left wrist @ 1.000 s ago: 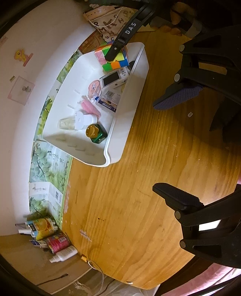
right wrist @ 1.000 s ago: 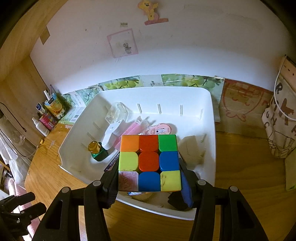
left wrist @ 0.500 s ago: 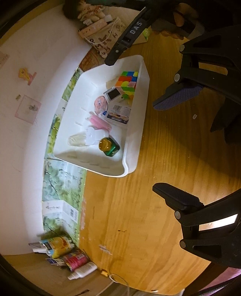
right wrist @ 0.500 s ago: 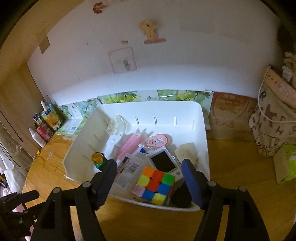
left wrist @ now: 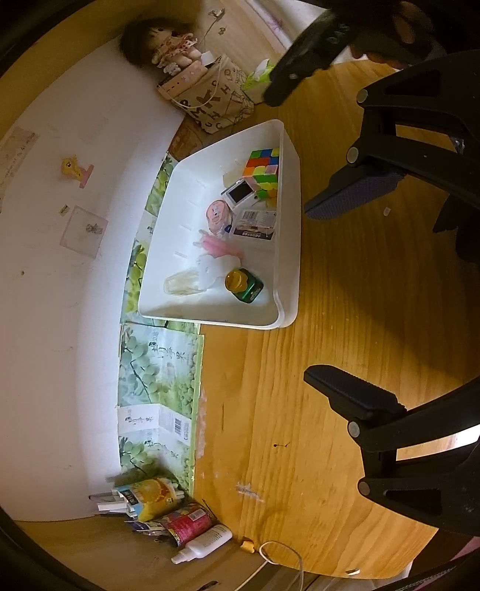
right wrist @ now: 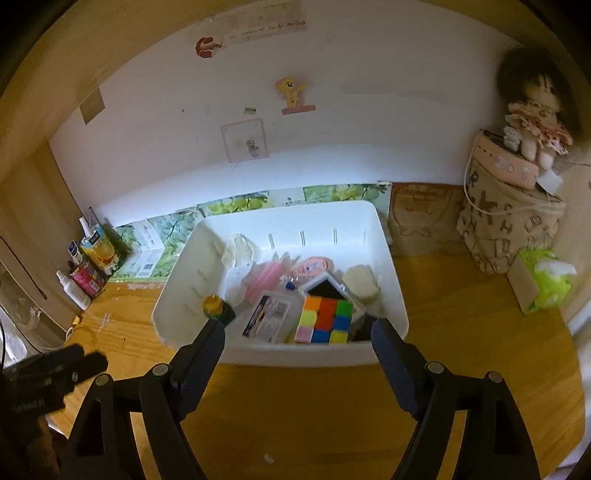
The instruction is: Organize rigid objects
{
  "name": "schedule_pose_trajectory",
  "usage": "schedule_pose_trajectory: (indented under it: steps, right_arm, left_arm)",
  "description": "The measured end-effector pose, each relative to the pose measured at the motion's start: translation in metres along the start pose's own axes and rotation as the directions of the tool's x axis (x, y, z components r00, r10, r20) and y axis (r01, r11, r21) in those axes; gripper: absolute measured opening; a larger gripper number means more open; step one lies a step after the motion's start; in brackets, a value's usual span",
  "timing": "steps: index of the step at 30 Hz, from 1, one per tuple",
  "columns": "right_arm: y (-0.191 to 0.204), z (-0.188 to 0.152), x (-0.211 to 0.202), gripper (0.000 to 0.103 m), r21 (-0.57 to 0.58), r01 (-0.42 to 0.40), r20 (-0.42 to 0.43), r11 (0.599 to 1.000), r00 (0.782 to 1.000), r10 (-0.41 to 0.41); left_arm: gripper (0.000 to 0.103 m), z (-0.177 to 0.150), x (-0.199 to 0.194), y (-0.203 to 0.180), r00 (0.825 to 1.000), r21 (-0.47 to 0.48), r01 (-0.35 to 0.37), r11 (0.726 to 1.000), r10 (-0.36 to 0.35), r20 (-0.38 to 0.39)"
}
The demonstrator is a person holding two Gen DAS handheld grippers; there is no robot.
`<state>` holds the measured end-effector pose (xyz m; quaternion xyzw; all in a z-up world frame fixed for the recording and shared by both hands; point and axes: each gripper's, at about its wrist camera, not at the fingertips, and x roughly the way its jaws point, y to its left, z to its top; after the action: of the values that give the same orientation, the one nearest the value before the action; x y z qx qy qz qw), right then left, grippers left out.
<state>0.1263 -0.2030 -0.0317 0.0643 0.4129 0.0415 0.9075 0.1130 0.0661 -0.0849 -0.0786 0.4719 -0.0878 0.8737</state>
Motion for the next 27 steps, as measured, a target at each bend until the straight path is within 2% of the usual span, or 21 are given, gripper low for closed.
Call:
schedule_pose_trajectory:
  steps: [7,13,20,24,27]
  right_arm:
    - [0.011,-0.021,-0.01,0.084,0.007,0.0,-0.051,1.0,0.999,0.0]
    - [0.014,-0.026,-0.025,0.101,0.009,-0.046,-0.077,0.999,0.996,0.047]
    - [0.016,-0.015,-0.051,0.102,-0.023,-0.088,-0.074,0.996,0.994,0.086]
    - [0.024,-0.008,-0.066,0.102,-0.081,-0.129,-0.063,0.988,0.99,0.124]
    - [0.029,-0.006,-0.075,0.102,-0.109,-0.14,-0.046,0.984,0.99,0.135]
  left_arm:
    - [0.083,-0.005,-0.005,-0.004,1.0,0.017,-0.005,1.0,0.005,-0.001]
    - [0.083,-0.008,-0.017,-0.017,1.0,0.004,-0.022,1.0,0.022,0.017]
    - [0.083,0.0,-0.043,-0.041,0.995,0.051,-0.063,0.997,0.059,0.078]
    - [0.084,0.01,-0.058,-0.049,0.99,0.061,-0.099,0.993,0.092,0.108]
    - [0.093,0.011,-0.066,-0.05,0.984,0.053,-0.123,0.991,0.115,0.133]
